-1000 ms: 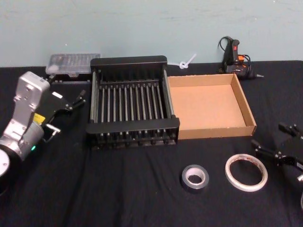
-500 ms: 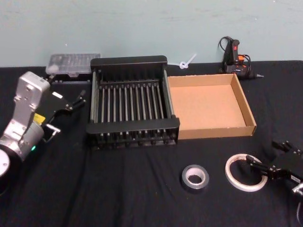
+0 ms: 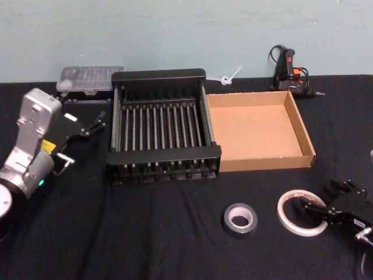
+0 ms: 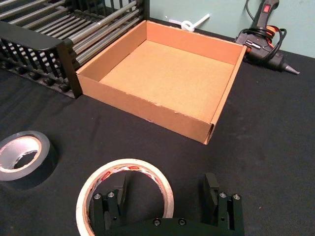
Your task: Pick up the white tape and place it into the black box , Pick up the silver tape and place it into the brown box.
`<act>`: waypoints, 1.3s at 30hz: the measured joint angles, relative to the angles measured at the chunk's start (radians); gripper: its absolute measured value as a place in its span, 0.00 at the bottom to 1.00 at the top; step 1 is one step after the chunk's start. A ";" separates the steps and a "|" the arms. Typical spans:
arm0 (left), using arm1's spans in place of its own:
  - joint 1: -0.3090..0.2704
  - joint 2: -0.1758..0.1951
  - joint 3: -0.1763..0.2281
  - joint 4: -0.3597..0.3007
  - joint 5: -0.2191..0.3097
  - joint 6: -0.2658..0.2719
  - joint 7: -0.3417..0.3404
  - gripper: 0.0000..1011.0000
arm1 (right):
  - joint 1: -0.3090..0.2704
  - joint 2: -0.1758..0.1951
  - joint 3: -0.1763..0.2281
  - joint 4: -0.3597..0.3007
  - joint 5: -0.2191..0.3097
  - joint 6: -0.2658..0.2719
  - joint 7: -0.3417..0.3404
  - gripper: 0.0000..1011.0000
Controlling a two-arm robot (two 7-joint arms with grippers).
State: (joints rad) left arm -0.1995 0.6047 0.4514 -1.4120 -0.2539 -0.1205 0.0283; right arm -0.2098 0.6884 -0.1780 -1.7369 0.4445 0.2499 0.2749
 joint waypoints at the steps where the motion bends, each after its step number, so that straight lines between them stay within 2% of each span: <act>1: 0.000 0.000 0.000 0.000 0.000 0.000 0.000 0.99 | 0.004 -0.006 0.000 0.005 -0.004 0.002 0.001 0.99; 22: 0.000 0.000 0.000 0.000 0.000 0.000 0.000 0.99 | 0.041 -0.067 0.014 0.060 -0.043 0.038 0.027 0.99; 39: 0.000 0.000 0.000 0.000 0.000 0.000 0.000 0.99 | 0.049 -0.081 0.018 0.069 -0.064 0.052 0.047 0.99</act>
State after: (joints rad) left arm -0.1995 0.6047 0.4513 -1.4120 -0.2539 -0.1205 0.0283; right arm -0.1609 0.6078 -0.1600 -1.6678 0.3802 0.3023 0.3215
